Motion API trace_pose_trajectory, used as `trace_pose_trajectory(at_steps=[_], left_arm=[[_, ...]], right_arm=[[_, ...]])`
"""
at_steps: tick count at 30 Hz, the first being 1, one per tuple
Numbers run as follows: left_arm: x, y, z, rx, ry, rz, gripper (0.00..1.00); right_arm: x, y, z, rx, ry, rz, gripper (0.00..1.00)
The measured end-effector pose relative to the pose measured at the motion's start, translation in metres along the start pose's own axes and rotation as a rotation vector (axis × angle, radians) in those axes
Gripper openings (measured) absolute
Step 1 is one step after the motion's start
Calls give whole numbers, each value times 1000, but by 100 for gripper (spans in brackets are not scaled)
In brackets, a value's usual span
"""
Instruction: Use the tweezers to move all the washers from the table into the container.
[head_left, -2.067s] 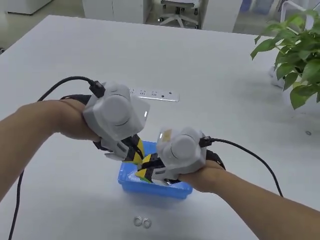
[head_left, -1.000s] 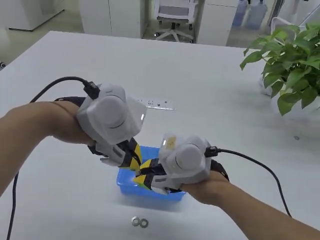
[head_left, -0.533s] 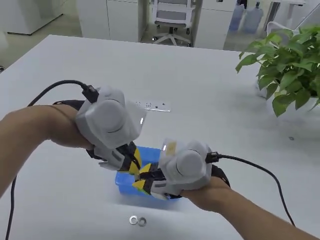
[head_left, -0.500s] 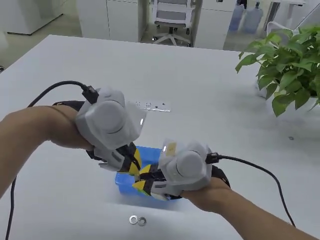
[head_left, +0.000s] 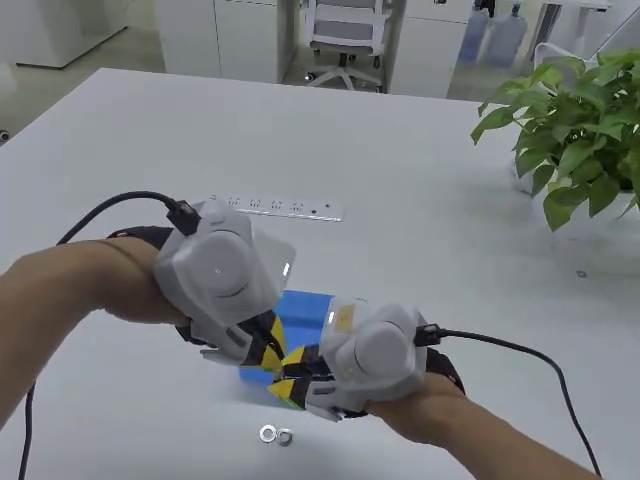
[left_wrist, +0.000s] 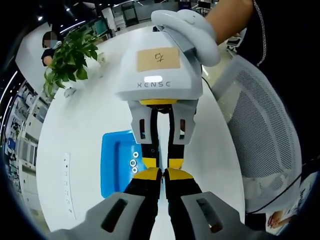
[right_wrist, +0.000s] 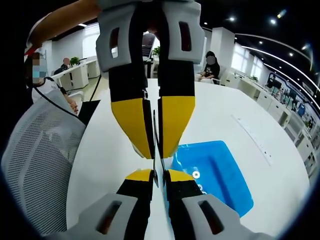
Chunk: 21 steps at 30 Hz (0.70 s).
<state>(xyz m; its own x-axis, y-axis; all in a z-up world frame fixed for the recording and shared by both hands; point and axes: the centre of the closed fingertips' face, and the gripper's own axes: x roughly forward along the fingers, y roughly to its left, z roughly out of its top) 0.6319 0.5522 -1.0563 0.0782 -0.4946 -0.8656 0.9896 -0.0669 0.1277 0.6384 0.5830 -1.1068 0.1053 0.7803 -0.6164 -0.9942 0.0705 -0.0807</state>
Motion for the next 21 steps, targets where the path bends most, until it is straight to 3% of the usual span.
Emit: trace_pose_trajectory(at_steps=[21], left_arm=[[21, -22, -5, -24, -2, -18, 7]], right_arm=[[8, 23, -21, 26, 23, 36, 12]])
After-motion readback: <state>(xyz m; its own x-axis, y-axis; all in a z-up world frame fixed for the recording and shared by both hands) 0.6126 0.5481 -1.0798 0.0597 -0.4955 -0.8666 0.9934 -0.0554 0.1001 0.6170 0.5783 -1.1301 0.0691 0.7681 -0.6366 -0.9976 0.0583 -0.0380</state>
